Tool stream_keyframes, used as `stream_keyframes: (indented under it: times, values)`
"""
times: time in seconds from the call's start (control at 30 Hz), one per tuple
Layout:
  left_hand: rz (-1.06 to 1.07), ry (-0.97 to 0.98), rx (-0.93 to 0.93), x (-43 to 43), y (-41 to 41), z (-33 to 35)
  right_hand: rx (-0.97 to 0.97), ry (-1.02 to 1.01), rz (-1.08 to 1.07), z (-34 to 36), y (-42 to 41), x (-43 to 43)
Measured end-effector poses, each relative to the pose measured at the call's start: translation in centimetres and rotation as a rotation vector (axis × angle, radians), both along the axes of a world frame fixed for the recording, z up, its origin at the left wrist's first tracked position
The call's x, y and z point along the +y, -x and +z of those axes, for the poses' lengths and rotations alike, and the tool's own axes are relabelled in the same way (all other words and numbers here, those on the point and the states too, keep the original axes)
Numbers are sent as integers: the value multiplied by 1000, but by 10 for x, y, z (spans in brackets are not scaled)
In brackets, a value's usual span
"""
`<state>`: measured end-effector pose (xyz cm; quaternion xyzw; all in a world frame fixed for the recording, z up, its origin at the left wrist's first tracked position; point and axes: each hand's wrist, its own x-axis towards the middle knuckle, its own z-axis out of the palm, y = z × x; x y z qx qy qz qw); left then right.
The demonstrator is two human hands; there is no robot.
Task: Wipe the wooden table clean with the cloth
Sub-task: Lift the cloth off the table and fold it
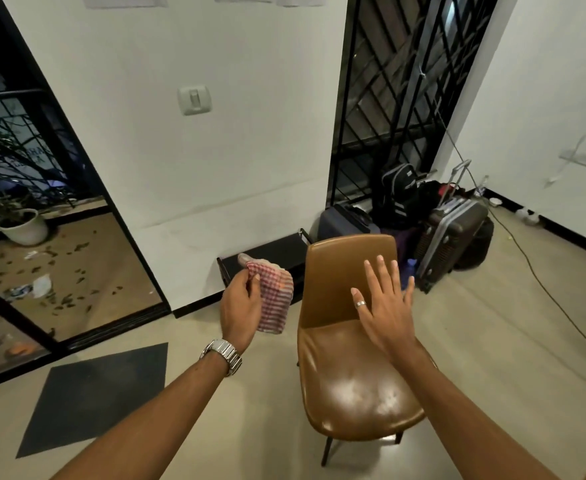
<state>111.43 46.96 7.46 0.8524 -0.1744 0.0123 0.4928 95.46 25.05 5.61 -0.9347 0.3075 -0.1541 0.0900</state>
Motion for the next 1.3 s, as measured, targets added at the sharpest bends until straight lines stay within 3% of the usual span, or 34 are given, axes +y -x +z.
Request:
stream_keyframes:
  times: [0.17, 0.3, 0.6, 0.8, 1.0, 1.13, 1.3]
  values:
    - [44, 25, 108, 2, -17, -38, 34, -222, -137, -55, 33, -7]
    - [35, 20, 147, -5, -39, -47, 107, -219, -144, -68, 35, -11]
    - [2, 87, 212, -29, -93, -58, 57, -198, -29, -51, -60, -18]
    - [-38, 140, 363, -80, -163, -98, 12, -588, 63, -85, -174, -23]
    - [-6, 218, 507, -130, -229, -149, 75, -759, 176, -133, -275, -49]
    - [21, 217, 565, -157, -278, -199, 76, -954, 97, -182, -342, -73]
    - [15, 198, 619, -173, -328, -259, -127, -1333, -76, -245, -410, -85]
